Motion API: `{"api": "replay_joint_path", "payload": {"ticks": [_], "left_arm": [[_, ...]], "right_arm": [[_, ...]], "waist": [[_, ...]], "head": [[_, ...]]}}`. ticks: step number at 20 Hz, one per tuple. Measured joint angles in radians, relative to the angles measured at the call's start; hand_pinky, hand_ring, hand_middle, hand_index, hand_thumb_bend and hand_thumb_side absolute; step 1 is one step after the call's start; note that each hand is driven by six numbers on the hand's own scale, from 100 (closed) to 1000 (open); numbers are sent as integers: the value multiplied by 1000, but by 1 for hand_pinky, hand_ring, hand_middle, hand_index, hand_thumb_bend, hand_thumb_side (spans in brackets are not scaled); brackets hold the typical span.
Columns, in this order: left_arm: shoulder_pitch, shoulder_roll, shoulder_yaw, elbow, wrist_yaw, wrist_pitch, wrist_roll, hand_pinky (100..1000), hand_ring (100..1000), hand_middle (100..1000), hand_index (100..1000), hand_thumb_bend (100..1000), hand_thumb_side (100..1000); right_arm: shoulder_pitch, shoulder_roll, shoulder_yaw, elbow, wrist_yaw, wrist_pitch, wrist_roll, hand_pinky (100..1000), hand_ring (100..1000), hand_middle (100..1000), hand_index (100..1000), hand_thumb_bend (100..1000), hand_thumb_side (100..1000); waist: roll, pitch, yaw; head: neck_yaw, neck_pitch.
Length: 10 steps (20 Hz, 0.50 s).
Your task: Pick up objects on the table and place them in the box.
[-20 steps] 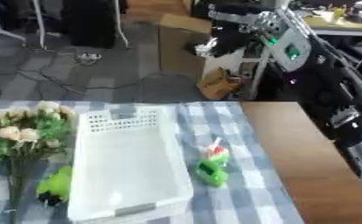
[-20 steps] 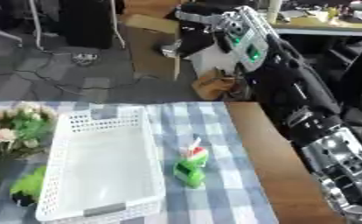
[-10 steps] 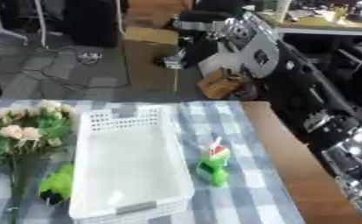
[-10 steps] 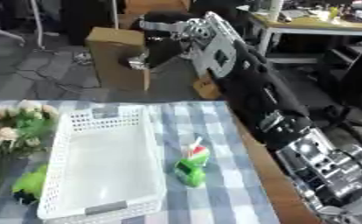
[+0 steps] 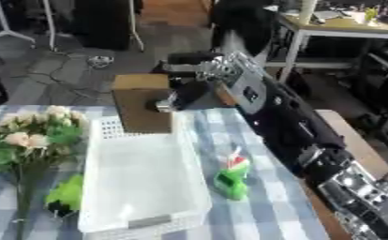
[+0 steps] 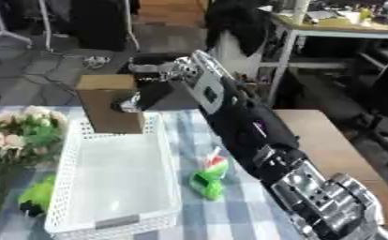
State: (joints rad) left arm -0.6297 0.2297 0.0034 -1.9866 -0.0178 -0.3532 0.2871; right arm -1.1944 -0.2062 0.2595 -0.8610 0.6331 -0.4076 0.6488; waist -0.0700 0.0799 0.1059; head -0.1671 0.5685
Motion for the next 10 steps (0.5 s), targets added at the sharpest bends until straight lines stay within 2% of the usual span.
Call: {"api": "replay_joint_path", "payload": {"ticks": [5,6,9,10], "left_arm": [[-6,-6,0,0,1,-3,0,744,947,883,915,100,774],[-6,-9,0,0,1,-4,0,744,947,883,915,100,773],[-7,-10,0,0,1,-4,-1,744,947,883,915,100,773],[-7,-10,0,0,2,-4,-1,744,947,883,915,100,772]], "right_arm": [[24,19,-1,17,9,-9,-2,403,319,161,389,101,551],[26,21,-1,20,9,-11,-6,507,442,216,419,100,619],[31,26,-9,29,-1,-16,-32,516,453,226,427,100,633],[32,26,-11,32,-6,-17,-39,675,636,503,627,288,871]], "waist": [[0,0,5],[0,0,5],[0,0,7],[0,0,7]], "head": [[-1,-1],[-2,-1],[-2,-1],[-2,-1]]}}
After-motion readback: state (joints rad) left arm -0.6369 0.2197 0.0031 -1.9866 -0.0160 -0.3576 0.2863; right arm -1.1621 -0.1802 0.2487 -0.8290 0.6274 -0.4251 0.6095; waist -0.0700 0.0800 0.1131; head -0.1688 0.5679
